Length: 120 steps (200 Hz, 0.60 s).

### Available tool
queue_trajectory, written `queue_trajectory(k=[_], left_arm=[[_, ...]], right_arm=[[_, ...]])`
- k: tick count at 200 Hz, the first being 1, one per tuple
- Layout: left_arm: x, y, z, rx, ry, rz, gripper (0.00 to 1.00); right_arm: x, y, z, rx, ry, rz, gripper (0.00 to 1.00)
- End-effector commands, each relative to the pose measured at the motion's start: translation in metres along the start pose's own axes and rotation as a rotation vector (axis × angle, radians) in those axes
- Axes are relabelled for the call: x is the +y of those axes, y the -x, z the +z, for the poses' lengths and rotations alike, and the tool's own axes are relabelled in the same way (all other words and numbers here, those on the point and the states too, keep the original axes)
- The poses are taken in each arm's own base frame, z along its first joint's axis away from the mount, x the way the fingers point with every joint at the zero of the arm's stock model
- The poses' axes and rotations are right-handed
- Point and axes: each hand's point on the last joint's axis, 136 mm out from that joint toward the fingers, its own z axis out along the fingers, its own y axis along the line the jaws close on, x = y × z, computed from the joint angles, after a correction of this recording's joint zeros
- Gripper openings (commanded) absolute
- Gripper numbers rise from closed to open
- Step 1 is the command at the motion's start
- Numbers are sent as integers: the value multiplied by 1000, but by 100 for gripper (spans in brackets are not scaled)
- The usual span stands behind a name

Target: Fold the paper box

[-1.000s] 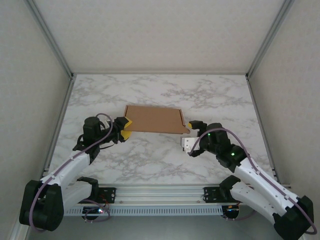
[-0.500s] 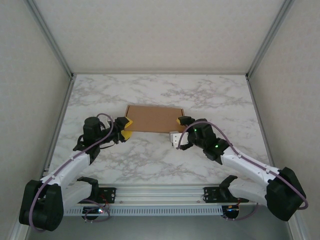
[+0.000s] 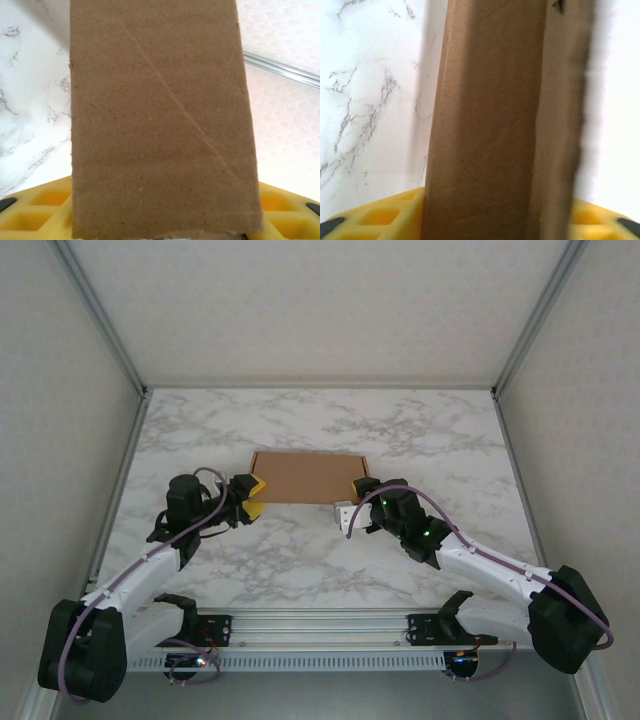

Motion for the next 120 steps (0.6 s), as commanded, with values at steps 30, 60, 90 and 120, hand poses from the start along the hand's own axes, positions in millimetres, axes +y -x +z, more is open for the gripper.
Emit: queue_trajectory(k=[30, 60, 90, 120], left_arm=[[-16, -9, -2, 35, -47, 53, 58], [-18, -7, -2, 22, -22, 85, 71], [-33, -3, -4, -16, 3, 193, 82], [-61, -3, -9, -61, 27, 361, 86]], right_arm=[[-6, 9, -7, -22, 5, -1, 42], [-7, 10, -13, -23, 19, 9, 42], [-6, 12, -20, -21, 81, 71, 42], [-12, 15, -29, -16, 144, 168, 41]])
